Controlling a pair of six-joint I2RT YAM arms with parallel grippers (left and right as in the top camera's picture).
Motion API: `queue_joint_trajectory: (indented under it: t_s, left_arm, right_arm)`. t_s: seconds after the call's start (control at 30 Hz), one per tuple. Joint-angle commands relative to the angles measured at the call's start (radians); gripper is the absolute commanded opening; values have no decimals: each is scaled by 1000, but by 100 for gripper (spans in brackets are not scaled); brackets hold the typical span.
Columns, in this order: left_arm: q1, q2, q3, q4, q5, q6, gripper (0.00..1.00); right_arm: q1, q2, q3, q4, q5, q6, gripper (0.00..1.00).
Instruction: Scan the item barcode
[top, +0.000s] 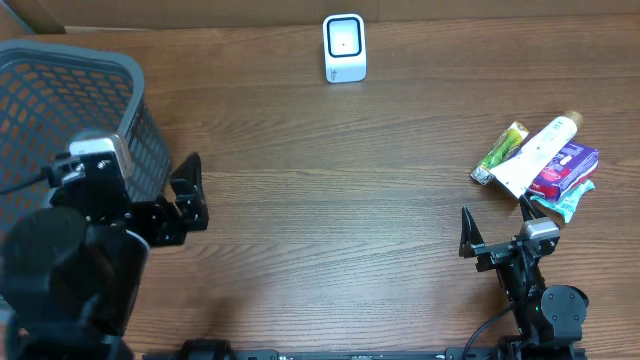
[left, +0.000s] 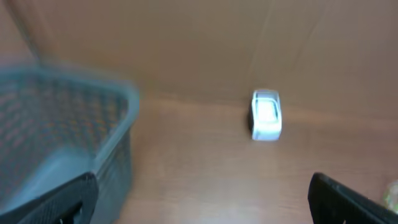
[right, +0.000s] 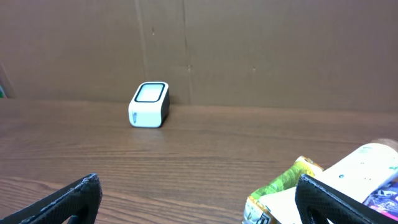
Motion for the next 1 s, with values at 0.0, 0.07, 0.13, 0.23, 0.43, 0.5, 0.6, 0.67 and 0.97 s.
queue_joint_trajectory:
  t_s: [0.0, 0.07, 0.13, 0.23, 0.43, 0.5, 0.6, 0.67, 0.97]
  left_arm:
    - [27, -122, -263, 260, 158, 261, 100]
    - [32, -205, -438, 464, 198, 338, 100]
    - [32, -287, -609, 652, 196, 378, 100]
    - [43, -402, -842, 895, 195, 423, 100]
    - [103, -568, -1180, 1161, 194, 431, 99]
    - [123, -630, -1261, 1162, 187, 438, 100]
    - [144, -690, -1326, 1155, 187, 447, 100]
    - [156, -729, -1360, 1122, 187, 449, 100]
    - [167, -803, -1418, 962, 195, 445, 100]
  right_arm:
    - [6, -12, -11, 6, -5, -1, 100]
    - [6, -12, -11, 6, -5, -1, 100]
    - [6, -12, -11, 6, -5, -1, 100]
    - [6, -12, -11, 6, -5, -1, 100]
    - [6, -12, -11, 6, -5, -1, 100]
    - [6, -12, -11, 6, -5, -1, 100]
    - [6, -12, -11, 6, -5, -1, 100]
    - [6, -12, -11, 6, -5, -1, 100]
    - [6, -12, -11, 6, -5, -1, 100]
